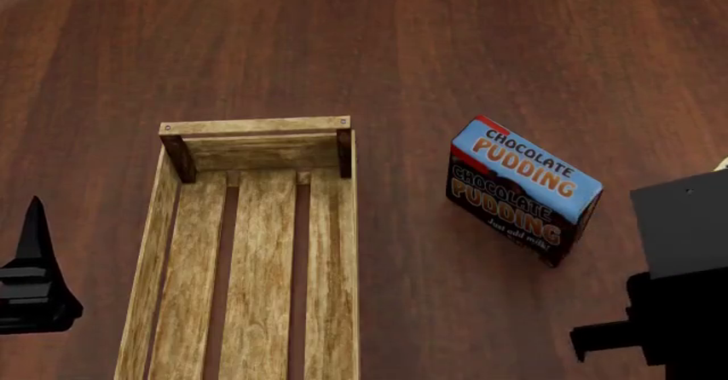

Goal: Stack the left bowl on the right bowl and place them in the tray.

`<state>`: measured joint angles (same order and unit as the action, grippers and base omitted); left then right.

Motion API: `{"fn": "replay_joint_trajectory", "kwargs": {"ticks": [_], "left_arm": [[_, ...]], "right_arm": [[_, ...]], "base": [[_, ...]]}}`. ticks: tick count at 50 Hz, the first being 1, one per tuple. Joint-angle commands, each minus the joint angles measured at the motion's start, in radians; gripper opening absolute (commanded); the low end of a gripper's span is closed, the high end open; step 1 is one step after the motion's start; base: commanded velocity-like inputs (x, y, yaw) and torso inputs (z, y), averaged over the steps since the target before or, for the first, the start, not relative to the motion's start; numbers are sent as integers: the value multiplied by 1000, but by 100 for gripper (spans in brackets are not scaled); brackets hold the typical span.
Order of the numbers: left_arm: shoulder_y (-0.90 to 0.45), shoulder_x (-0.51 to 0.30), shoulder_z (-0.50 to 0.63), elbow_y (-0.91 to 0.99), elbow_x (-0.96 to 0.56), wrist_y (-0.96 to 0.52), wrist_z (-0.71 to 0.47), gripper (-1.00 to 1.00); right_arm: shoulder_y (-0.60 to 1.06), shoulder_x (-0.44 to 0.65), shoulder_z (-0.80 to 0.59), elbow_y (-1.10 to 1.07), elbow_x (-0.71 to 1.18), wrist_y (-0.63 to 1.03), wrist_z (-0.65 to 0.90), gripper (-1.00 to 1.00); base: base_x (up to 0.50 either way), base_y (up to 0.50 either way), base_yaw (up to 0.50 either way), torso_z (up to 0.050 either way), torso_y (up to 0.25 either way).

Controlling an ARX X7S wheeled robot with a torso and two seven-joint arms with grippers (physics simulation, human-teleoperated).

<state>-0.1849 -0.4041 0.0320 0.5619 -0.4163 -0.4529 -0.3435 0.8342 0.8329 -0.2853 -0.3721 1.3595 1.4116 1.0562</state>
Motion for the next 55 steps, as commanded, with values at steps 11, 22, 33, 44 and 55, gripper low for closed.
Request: {"fn": "replay_joint_trajectory", "kwargs": {"ticks": [11,22,33,44,55], "left_arm": [[-3,-3,4,-12,0,6,-3,100],[2,-8,-5,-2,-10,4,-8,100],[5,-9,-5,4,-15,5,-11,100],[3,-10,-2,1,-14,8,-13,100],[5,-13,1,2,-15,11,-15,100]], "right_arm": [[-2,131,60,29,-5,-12,-11,-100],[-48,206,147,-1,143,4,91,-100],[-228,286,248,-17,146,-81,67,-100],[-359,307,307,-27,134,-139,47,-100],[-454,317,359,-36,135,-174,42,-100]], "base": [[0,0,0,0,0],[0,0,0,0,0],[0,0,0,0,0],[0,0,0,0,0],[0,0,0,0,0]]}}
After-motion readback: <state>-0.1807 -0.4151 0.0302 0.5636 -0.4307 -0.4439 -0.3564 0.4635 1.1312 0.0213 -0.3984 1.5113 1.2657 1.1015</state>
